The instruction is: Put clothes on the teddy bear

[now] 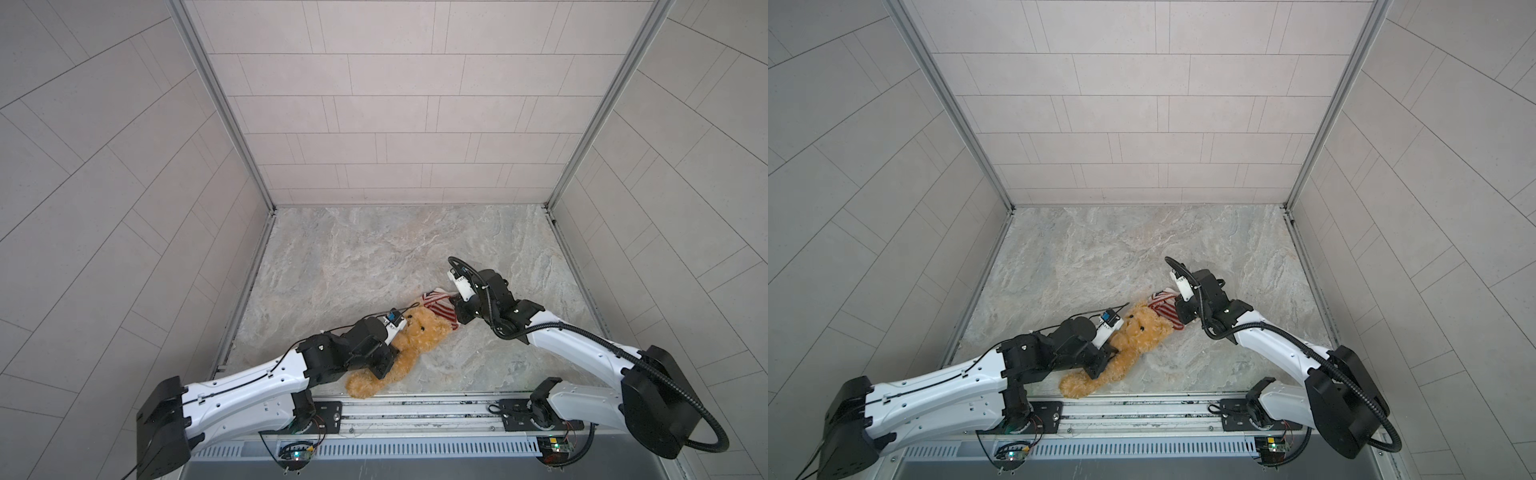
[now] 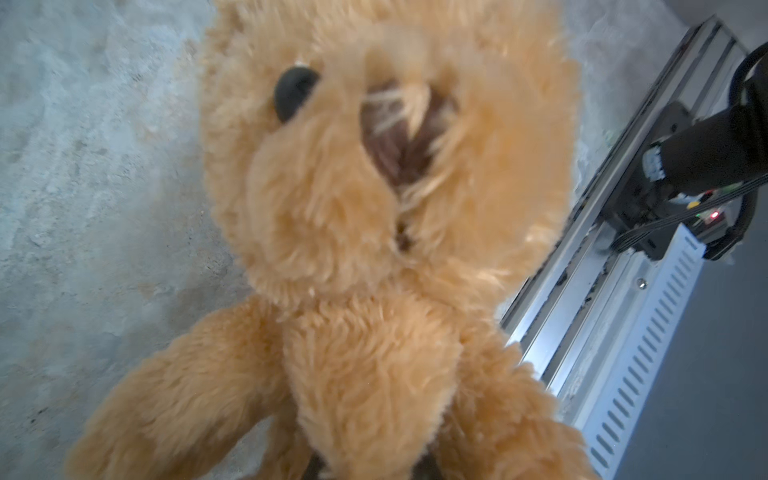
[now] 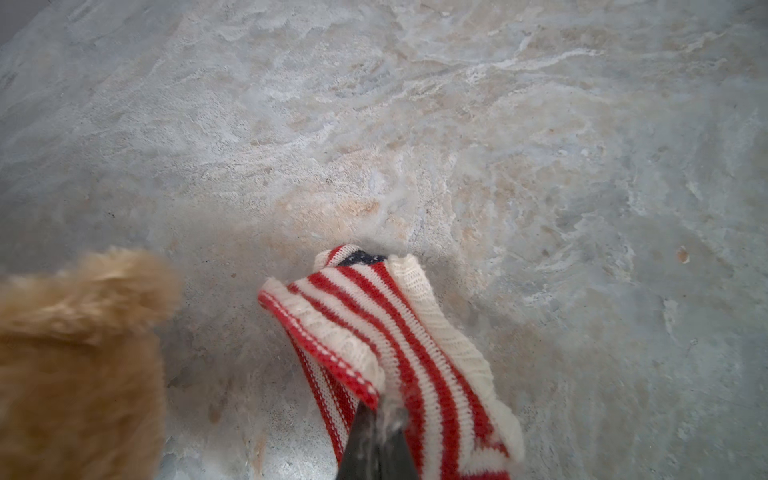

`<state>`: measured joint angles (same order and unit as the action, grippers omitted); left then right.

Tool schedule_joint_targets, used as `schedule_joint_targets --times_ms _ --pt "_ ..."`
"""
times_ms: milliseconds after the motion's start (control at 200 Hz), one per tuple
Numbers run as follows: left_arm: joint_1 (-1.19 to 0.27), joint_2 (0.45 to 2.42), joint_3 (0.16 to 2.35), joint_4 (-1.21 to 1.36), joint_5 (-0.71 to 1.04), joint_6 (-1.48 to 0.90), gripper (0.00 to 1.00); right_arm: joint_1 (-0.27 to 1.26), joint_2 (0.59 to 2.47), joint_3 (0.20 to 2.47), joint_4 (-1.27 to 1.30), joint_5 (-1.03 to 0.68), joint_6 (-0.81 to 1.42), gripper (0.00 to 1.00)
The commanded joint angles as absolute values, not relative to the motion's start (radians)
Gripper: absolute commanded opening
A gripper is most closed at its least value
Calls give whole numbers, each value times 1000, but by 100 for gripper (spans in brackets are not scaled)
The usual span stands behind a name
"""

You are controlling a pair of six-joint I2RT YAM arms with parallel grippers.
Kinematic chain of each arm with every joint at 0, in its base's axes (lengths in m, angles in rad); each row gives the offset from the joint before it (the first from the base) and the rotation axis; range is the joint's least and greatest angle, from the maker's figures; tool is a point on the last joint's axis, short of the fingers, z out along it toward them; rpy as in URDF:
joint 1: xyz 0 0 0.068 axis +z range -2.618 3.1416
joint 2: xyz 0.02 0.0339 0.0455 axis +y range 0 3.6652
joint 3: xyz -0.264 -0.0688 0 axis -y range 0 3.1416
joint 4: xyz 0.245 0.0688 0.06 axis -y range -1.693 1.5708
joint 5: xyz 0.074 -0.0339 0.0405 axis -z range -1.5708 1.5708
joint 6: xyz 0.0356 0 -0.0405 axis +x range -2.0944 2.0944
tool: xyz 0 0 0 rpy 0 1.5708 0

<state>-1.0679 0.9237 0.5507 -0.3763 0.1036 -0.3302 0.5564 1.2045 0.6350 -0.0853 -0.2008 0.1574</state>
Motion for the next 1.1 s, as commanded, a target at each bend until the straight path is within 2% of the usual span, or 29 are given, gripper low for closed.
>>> schedule_joint_targets --times_ms 0,571,1096 --pt "-1092 971 595 -382 130 -295 0 569 1178 626 -46 -231 136 0" --pt "-1060 1258 761 -479 173 -209 0 625 1163 576 0 -269 98 0" --pt "-882 1290 696 -374 241 -300 0 655 1130 538 0 -297 85 0"
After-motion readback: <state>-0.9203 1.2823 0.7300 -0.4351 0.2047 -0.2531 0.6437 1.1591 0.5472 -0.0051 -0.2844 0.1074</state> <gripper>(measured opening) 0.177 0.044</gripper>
